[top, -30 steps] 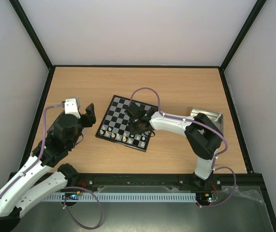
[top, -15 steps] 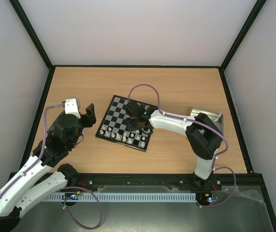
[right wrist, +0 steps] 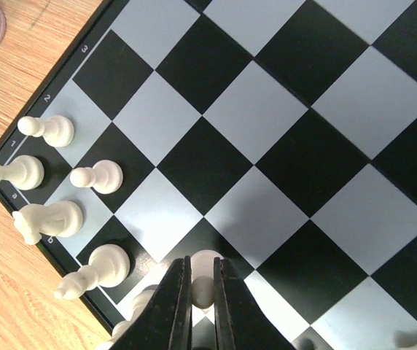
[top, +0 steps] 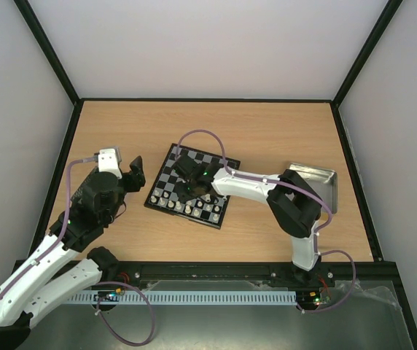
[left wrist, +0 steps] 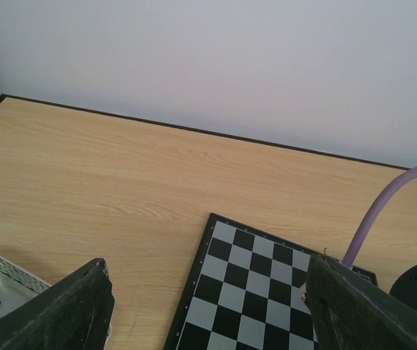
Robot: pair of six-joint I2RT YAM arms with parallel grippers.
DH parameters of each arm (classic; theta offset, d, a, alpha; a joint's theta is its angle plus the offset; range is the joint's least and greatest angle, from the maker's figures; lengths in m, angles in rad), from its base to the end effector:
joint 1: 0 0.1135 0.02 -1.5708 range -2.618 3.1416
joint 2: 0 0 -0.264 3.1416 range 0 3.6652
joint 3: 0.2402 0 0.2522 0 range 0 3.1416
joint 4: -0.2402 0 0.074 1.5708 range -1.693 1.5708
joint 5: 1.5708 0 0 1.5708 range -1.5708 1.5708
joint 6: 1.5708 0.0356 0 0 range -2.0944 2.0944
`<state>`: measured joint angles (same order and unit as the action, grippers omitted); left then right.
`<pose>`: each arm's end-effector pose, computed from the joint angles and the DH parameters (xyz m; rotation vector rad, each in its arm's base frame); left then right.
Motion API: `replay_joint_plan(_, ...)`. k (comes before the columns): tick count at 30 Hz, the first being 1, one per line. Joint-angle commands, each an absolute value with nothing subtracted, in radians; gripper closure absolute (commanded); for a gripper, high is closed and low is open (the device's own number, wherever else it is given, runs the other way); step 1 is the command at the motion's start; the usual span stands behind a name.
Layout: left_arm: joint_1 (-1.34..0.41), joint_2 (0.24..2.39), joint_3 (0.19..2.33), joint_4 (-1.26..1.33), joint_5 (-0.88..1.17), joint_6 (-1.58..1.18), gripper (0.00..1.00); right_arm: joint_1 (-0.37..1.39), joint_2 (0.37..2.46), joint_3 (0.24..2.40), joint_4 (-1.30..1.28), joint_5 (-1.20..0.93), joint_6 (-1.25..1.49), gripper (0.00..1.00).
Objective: Set up the chess pieces on the board
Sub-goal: Place the chess piece on the chessboard, then pick up the chess piece from the chessboard.
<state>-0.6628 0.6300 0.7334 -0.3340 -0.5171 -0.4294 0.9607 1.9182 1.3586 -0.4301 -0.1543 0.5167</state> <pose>0.1262 -0.0762 0.3300 -0.1600 1.7750 -0.3236 0.2300 0.3386 0.1913 -0.6619 2.6461 0.7049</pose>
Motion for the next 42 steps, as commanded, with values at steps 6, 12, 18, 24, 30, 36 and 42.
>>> replay_joint_plan(6,-0.664,0.636,0.722,-0.314,-0.535,-0.43,0.26,0.973,1.968,1.396,-0.469,-0.17,0.477,0.92)
replay_joint_plan(12,-0.664,0.636,0.722,-0.317,-0.536,-0.431,0.26,0.974,1.979,1.4,-0.477,-0.184,0.469,0.88)
replay_joint_plan(18,-0.664,0.637,0.722,-0.318,-0.535,-0.433,0.26,0.974,1.962,1.405,-0.485,-0.18,0.469,0.77)
replay_joint_plan(24,-0.664,0.637,0.722,-0.317,-0.536,-0.441,0.26,0.974,1.921,1.397,-0.456,-0.149,0.477,0.73)
replay_joint_plan(30,-0.664,0.637,0.721,-0.316,-0.536,-0.443,0.25,0.968,1.817,1.335,-0.411,0.005,0.521,0.68)
replay_joint_plan(36,-0.663,0.644,0.723,-0.313,-0.529,-0.442,0.25,0.937,1.738,1.257,-0.438,0.072,0.556,0.6)
replay_joint_plan(42,-0.663,0.646,0.723,-0.311,-0.525,-0.441,0.25,0.908,1.731,1.194,-0.503,0.057,0.576,0.59)
